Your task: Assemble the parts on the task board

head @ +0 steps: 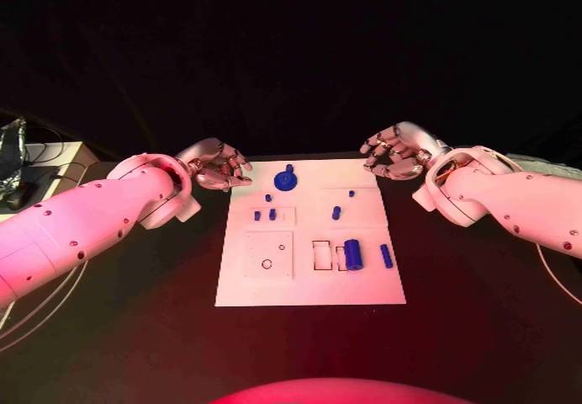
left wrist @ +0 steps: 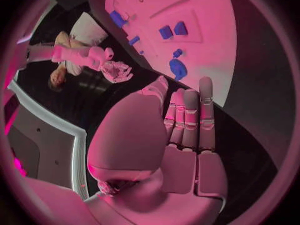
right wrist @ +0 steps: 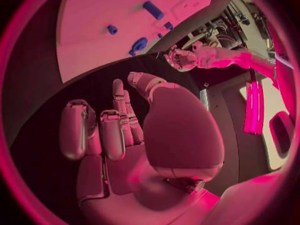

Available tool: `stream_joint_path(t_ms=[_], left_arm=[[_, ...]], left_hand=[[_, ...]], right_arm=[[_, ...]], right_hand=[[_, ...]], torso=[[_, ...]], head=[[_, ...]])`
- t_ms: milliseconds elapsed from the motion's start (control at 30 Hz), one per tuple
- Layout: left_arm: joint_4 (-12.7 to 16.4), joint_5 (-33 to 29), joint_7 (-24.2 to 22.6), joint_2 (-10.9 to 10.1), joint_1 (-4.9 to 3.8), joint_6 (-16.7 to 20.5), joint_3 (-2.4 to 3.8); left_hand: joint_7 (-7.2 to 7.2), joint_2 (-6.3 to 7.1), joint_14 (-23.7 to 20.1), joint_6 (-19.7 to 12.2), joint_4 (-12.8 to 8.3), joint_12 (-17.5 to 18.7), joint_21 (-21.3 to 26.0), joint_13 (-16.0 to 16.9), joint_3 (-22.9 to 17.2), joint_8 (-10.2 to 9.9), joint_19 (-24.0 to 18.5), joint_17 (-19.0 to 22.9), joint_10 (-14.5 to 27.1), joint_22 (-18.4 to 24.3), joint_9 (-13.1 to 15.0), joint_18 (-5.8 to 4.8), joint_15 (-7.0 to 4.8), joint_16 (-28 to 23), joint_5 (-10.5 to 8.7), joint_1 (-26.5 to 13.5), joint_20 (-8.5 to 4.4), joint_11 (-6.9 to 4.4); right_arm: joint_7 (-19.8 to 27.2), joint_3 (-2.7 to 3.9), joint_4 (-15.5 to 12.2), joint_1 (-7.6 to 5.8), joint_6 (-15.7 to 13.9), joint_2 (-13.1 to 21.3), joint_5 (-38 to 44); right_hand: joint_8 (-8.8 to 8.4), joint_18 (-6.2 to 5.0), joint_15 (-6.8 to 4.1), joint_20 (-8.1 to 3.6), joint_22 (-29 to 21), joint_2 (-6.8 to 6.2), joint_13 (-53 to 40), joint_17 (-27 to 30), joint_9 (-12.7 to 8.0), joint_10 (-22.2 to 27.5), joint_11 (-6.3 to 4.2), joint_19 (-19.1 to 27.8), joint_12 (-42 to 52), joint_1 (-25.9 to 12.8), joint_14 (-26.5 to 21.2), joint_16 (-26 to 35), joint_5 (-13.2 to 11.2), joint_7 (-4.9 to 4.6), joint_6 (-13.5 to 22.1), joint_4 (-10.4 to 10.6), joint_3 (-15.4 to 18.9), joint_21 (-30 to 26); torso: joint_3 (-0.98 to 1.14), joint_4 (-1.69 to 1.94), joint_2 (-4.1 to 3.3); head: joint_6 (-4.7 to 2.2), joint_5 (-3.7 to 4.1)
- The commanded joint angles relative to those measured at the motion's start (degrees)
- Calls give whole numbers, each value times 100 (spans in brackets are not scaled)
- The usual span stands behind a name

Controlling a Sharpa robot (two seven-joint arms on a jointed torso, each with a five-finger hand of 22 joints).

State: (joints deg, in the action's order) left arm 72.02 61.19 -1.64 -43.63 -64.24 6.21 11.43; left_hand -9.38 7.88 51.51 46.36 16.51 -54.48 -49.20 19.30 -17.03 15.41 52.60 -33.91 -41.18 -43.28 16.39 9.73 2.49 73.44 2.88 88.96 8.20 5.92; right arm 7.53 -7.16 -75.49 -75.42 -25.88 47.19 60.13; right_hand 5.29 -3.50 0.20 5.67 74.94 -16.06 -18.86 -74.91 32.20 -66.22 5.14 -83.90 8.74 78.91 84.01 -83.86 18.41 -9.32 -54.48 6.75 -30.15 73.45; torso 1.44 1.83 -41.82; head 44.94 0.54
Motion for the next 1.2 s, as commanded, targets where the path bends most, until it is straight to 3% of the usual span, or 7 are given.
stream_joint_path(t_ms=[33, 133, 267, 400, 567, 800, 1200], left_arm=[[71, -2287, -521, -160, 81, -266, 14], [146, -3134, -821, -303, 154, -265, 23], [264, -3957, -1231, -475, 251, -332, 48], [386, -4396, -1477, -610, 336, -412, 96], [510, -4590, -1597, -706, 441, -456, 191], [608, -4662, -1648, -746, 493, -418, 257], [676, -4693, -1651, -792, 507, -316, 281]], left_hand=[[-67, 45, -66, 157, -46, 346, 160, -300, -659, 119, 9, 226, -228, 105, -52, 82, 15, -314, 13, 201, 8, 23], [-79, 220, -143, 251, -136, 743, 355, -619, -1189, 218, -133, 487, -498, 200, -108, 72, 43, -765, 6, 108, 24, 42], [-75, 439, -364, 272, -295, 1615, 980, -1146, -1298, 313, -555, 1003, -822, 534, -172, 47, 170, -1788, 36, -231, 161, 118], [-102, 478, -169, 325, -388, 2599, 1926, -1573, -1241, 298, -516, 1487, -1337, 1220, -246, 77, 258, -2955, -9, -409, 325, 170], [-140, 459, 145, 443, -457, 3632, 2783, -1558, -1272, 269, -219, 1706, -1805, 1910, -304, 73, 324, -4124, 5, -504, 404, 191], [-149, 443, 235, 459, -490, 3789, 2915, -1552, -1262, 251, -120, 1680, -1890, 2026, -324, 72, 322, -4296, 6, -506, 400, 201], [-174, 440, 290, 463, -500, 3827, 2949, -1546, -1246, 241, -72, 1649, -1921, 2058, -334, 73, 319, -4318, 5, -517, 395, 209]], right_arm=[[-438, -1, 10, 5, 346, -52, 1464], [-661, -7, 18, 11, 480, -99, 1989], [-961, -20, 15, 24, 707, -160, 2613], [-1155, -33, -5, 52, 932, -222, 3031], [-1299, -47, -8, 104, 1117, -330, 3330], [-1499, -65, 70, 168, 1276, -496, 3612], [-1534, -76, 95, 245, 1241, -630, 3697]], right_hand=[[-26, 2, 21, 37, 609, -2, 46, -257, -18, 10, -4, -17, -37, 74, 315, 4, -36, -6, -64, -35, -41, -2], [-23, -1, 21, 36, 602, -16, 78, -244, -30, 6, -5, -10, -58, 59, 311, 11, -62, 1, -87, -42, -49, -19], [-33, -12, 38, 44, 579, -52, 213, -211, -80, 55, 4, 13, -165, -46, 302, 29, -311, 19, -126, -40, -10, -77], [-58, -21, 47, 50, 558, -68, 322, -182, -131, 109, 13, 29, -244, -117, 296, 44, -468, 31, -124, -64, 81, -126], [-79, -27, 49, 51, 544, -70, 382, -164, -164, 142, 16, 39, -284, -132, 292, 54, -532, 39, -114, -91, 140, -158], [-91, -36, 53, 50, 522, -69, 429, -132, -188, 175, 21, 52, -317, -134, 285, 71, -542, 42, -114, -114, 185, -204], [-64, -36, 43, 47, 523, 8, 557, -126, -246, 131, 12, 43, -339, -112, 287, 75, -637, 56, -246, -92, 106, -212]], torso=[[-8, 0, -2], [-12, 5, -1], [-16, 14, -1], [-18, 4, 2], [-15, -7, -3], [-19, 12, -11], [-10, 5, -20]], head=[[-49, 133], [-72, 235], [-102, 336], [-130, 404], [-151, 421], [-155, 427], [-139, 406]])
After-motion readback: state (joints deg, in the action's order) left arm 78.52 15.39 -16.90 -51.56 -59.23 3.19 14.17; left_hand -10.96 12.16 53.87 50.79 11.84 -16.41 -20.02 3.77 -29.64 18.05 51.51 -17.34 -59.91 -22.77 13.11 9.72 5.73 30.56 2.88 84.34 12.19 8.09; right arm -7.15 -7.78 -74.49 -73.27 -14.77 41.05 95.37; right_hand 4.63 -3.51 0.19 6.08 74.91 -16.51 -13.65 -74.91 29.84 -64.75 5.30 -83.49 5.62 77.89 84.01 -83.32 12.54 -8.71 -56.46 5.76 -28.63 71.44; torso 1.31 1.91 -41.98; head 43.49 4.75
